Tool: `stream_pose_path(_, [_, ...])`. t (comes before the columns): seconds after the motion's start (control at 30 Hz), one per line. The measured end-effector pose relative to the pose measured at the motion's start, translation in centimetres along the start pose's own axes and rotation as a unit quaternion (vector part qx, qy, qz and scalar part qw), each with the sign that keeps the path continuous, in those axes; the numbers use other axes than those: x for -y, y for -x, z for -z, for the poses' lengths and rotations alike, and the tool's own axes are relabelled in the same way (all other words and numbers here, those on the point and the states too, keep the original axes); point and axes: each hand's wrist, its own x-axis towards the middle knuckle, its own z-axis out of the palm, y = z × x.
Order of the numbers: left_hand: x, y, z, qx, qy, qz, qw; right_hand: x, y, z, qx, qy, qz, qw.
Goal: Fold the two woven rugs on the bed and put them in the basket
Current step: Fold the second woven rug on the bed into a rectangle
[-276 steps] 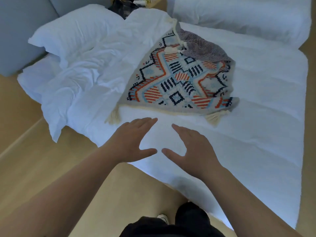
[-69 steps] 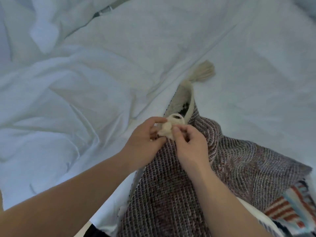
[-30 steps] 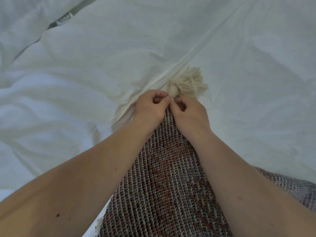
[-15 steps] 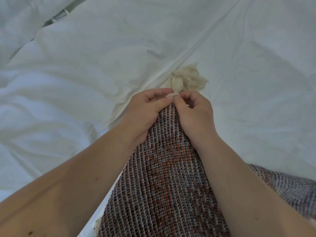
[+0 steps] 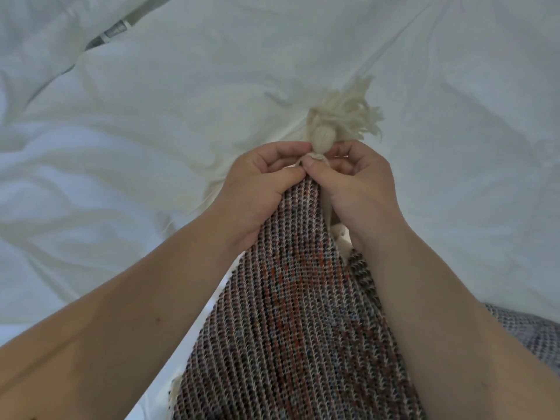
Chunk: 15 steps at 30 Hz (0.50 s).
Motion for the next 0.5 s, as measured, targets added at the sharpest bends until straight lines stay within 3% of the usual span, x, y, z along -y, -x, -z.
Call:
stream_pose_path(0.27, [2.6, 6.6, 3.4, 0.014, -0.144, 0.06, 0.988, 1.4, -1.7, 0.3, -0.083, 0.015, 0.077, 0.993])
stream_pose_path(0.5, [4.1, 8.3, 5.5, -0.027, -0.175, 0.066, 0.982, -0.8, -0.2, -1.6, -0.016, 0.099, 0.089, 0.991])
